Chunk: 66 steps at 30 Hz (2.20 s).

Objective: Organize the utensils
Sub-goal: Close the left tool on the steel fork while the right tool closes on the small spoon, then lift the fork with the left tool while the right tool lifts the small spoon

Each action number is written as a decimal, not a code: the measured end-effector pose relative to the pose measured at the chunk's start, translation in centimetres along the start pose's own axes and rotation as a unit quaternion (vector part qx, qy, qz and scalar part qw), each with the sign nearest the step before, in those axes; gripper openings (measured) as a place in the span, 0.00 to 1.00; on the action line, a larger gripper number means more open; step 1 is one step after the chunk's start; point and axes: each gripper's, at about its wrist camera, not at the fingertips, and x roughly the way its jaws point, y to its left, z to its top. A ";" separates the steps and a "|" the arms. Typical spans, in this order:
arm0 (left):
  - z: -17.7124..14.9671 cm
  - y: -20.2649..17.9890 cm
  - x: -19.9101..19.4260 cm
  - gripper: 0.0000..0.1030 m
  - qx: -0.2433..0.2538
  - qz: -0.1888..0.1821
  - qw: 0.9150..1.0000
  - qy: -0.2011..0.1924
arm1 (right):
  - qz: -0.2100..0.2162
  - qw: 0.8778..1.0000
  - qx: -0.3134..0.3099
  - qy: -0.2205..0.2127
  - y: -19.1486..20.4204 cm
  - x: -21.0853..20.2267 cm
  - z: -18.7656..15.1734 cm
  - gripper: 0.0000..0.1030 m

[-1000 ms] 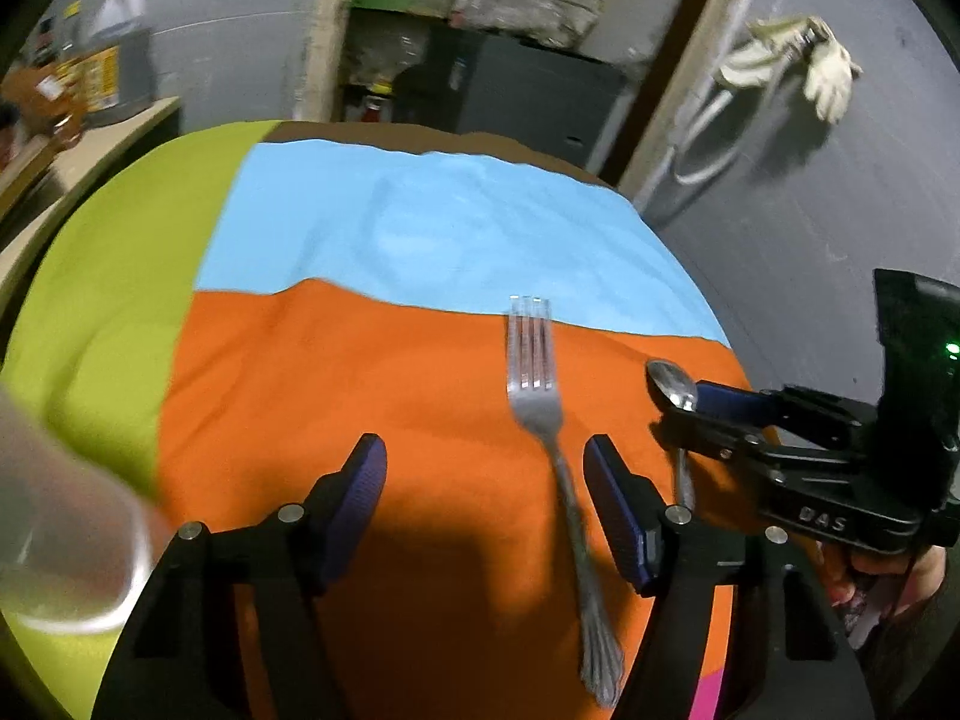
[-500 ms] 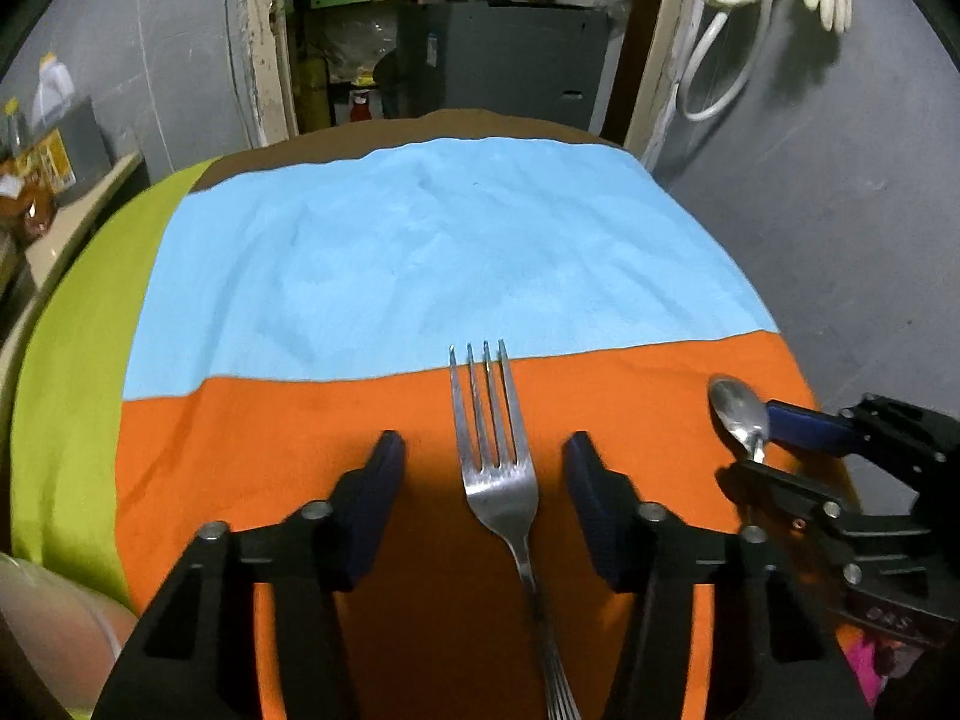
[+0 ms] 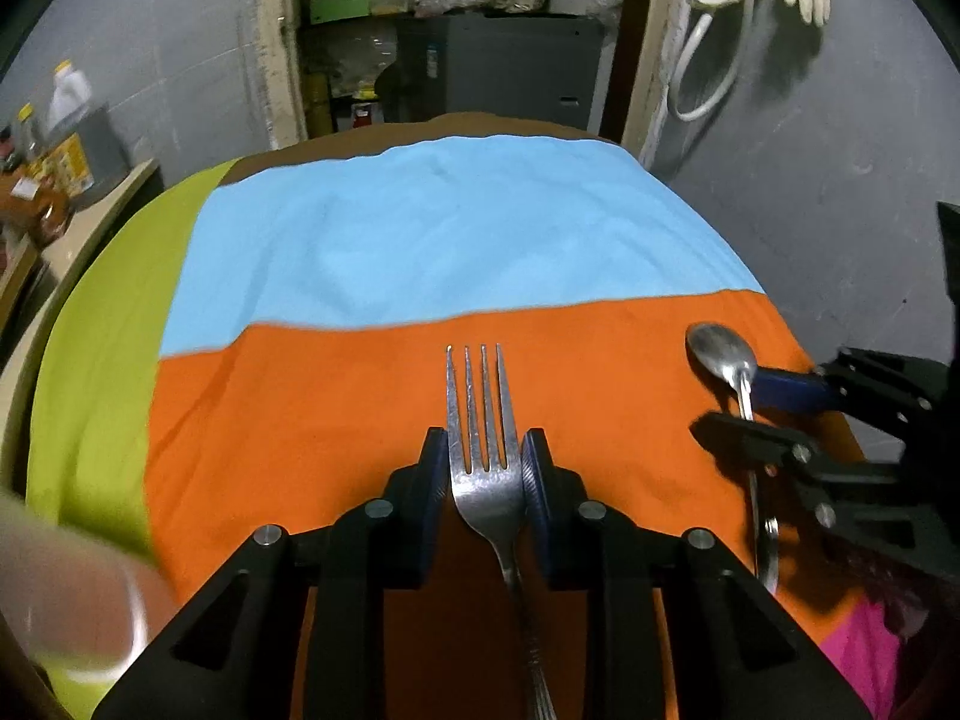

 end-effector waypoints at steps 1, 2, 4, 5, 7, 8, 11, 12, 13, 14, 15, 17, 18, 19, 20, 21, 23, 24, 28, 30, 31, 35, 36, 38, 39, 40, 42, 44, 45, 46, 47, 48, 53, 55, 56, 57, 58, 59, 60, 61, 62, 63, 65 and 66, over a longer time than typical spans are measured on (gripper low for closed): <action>-0.3 0.3 -0.4 0.20 -0.005 -0.002 1.000 0.000 | 0.001 1.000 -0.007 0.001 0.2 0.0 0.0 0.29; -0.8 0.5 -0.9 0.20 -0.012 -0.004 1.000 0.001 | 0.005 1.000 -0.013 0.001 0.4 0.1 0.0 0.29; -1.5 0.9 -1.6 0.20 -0.019 -0.007 1.000 0.005 | 0.003 1.000 -0.014 0.002 0.5 0.0 -0.1 0.30; -1.8 1.0 -1.8 0.20 -0.021 -0.006 1.000 0.009 | 0.000 1.000 -0.009 0.005 0.4 0.0 -0.1 0.32; -2.1 0.9 -2.1 0.21 -0.018 -0.003 1.000 0.014 | -0.005 1.000 0.006 0.012 0.2 -0.2 -0.4 0.41; -2.1 0.6 -2.2 0.21 -0.013 -0.001 1.000 0.016 | -0.007 1.000 0.013 0.013 0.1 -0.4 -0.5 0.43; -2.1 0.0 -2.2 0.21 0.001 0.008 1.000 0.022 | -0.021 0.999 0.042 0.014 -0.5 -0.9 -0.7 0.45; -2.1 -0.1 -2.1 0.21 0.004 0.010 1.000 0.022 | -0.025 0.998 0.053 0.013 -0.7 -0.9 -0.6 0.45; -2.0 -0.2 -2.0 0.22 0.005 0.011 1.000 0.022 | -0.028 0.998 0.062 0.013 -0.8 -0.9 -0.6 0.46; -2.3 -0.1 -1.9 0.22 0.006 0.012 1.000 0.022 | -0.032 0.997 0.068 0.012 -1.0 -0.8 -0.4 0.46; -2.3 0.0 -1.9 0.22 0.005 0.012 1.000 0.024 | -0.039 0.996 0.076 0.010 -1.1 -0.6 -0.2 0.46; -2.1 0.0 -1.7 0.24 0.005 0.012 1.000 0.028 | -0.045 0.995 0.087 0.008 -1.2 -0.1 0.4 0.48; -2.0 0.0 -1.6 0.24 0.006 0.013 0.999 0.028 | -0.050 0.995 0.090 0.008 -1.1 0.3 0.8 0.49; -1.9 0.1 -1.5 0.24 0.005 0.013 1.000 0.028 | -0.060 0.994 0.087 0.008 -0.9 0.5 1.1 0.49; -1.9 0.1 -1.5 0.24 0.005 0.014 1.000 0.026 | -0.071 0.994 0.081 0.009 -0.7 0.7 1.3 0.49; -1.9 0.0 -1.5 0.23 0.007 0.016 1.000 0.025 | -0.082 0.994 0.076 0.009 -0.4 1.1 1.5 0.49; -2.2 0.0 -1.6 0.20 0.007 0.018 1.000 0.018 | -0.092 0.993 0.078 0.006 -0.2 1.3 1.7 0.46; -2.3 0.0 -1.6 0.20 0.006 0.016 1.000 0.014 | -0.099 0.992 0.078 0.003 -0.1 1.3 1.6 0.39; -2.5 0.6 -1.9 0.19 -0.010 -0.001 1.000 0.000 | -0.087 0.991 0.103 -0.007 -1.3 0.8 1.1 0.33; -2.6 1.0 -2.2 0.19 -0.019 -0.012 1.000 -0.009 | -0.078 0.990 0.114 -0.015 -1.4 0.4 0.9 0.32; -2.6 1.0 -2.4 0.19 -0.025 -0.017 0.999 -0.013 | -0.074 0.990 0.115 -0.018 -1.2 0.3 0.8 0.32; -2.8 1.0 -4.2 0.19 -0.032 -0.027 0.997 -0.057 | -0.046 0.991 0.118 -0.050 -0.1 -0.8 0.5 0.32; -3.0 0.8 -4.9 0.19 -0.029 -0.024 0.997 -0.072 | -0.046 0.991 0.111 -0.062 0.4 -1.3 0.4 0.32; -3.2 0.5 -6.0 0.19 -0.023 -0.015 0.994 -0.102 | -0.060 0.990 0.091 -0.089 1.6 -2.3 0.5 0.32; -3.3 0.3 -6.6 0.19 -0.020 -0.009 0.993 -0.114 | -0.068 0.989 0.075 -0.109 2.3 -3.0 0.4 0.32; -3.4 0.1 -7.0 0.19 -0.019 -0.004 0.992 -0.124 | -0.073 0.988 0.066 -0.119 2.8 -3.4 0.4 0.32; -3.7 -0.2 -7.9 0.19 -0.017 0.005 0.989 -0.145 | -0.083 0.986 0.045 -0.140 3.7 -4.0 0.3 0.32; -3.9 -0.4 -8.6 0.19 -0.015 0.012 0.986 -0.164 | -0.088 0.982 0.033 -0.163 4.3 -4.7 0.1 0.31; -4.0 -0.5 -9.0 0.19 -0.014 0.016 0.984 -0.174 | -0.087 0.980 0.030 -0.175 4.4 -5.0 0.0 0.31; -4.0 -0.5 -9.2 0.19 -0.012 0.017 0.983 -0.182 | -0.086 0.979 0.029 -0.182 4.4 -5.2 0.0 0.31; -4.1 -0.7 -9.4 0.19 -0.009 0.020 0.981 -0.191 | -0.085 0.977 0.028 -0.192 4.4 -5.5 -0.1 0.31; -4.2 -0.8 -9.7 0.19 -0.006 0.021 0.980 -0.199 | -0.086 0.976 0.027 -0.200 4.5 -5.7 -0.1 0.31; -4.2 -1.2 -10.2 0.19 0.008 0.022 0.976 -0.219 | -0.088 0.971 0.012 -0.221 5.3 -6.1 -0.1 0.31; -4.2 -1.2 -10.2 0.19 0.010 0.019 0.976 -0.217 | -0.089 0.970 0.009 -0.225 5.5 -6.1 -0.1 0.30; -4.3 -1.1 -10.1 0.19 0.010 0.018 0.976 -0.217 | -0.089 0.970 0.008 -0.227 5.5 -6.2 -0.1 0.30; -4.2 -1.1 -10.0 0.19 0.009 0.018 0.976 -0.216 | -0.089 0.970 0.008 -0.227 5.5 -6.2 -0.1 0.30; -4.2 -1.0 -10.0 0.19 0.009 0.018 0.976 -0.216 | -0.089 0.970 0.007 -0.227 5.6 -6.2 -0.1 0.30; -4.2 -0.9 -10.0 0.19 0.007 0.018 0.976 -0.216 | -0.089 0.970 0.008 -0.228 5.6 -6.2 -0.1 0.30; -4.3 -1.0 -10.1 0.19 0.006 0.017 0.976 -0.217 | -0.089 0.969 0.008 -0.229 5.6 -6.2 0.0 0.30; -4.3 -1.0 -10.2 0.19 0.005 0.016 0.976 -0.219 | -0.089 0.969 0.007 -0.229 5.6 -6.2 -0.1 0.30; -4.3 -1.0 -10.3 0.19 0.005 0.015 0.975 -0.221 | -0.089 0.969 0.006 -0.230 5.7 -6.2 -0.1 0.30; -4.3 -1.0 -10.4 0.19 0.004 0.014 0.975 -0.223 | -0.089 0.969 0.004 -0.230 5.8 -6.2 -0.1 0.30; -4.4 -0.9 -10.6 0.19 0.004 0.013 0.974 -0.227 | -0.090 0.968 0.003 -0.234 5.7 -6.4 -0.2 0.30; -4.4 -0.9 -10.6 0.19 0.004 0.012 0.973 -0.229 | -0.091 0.967 0.001 -0.237 5.8 -6.4 -0.2 0.30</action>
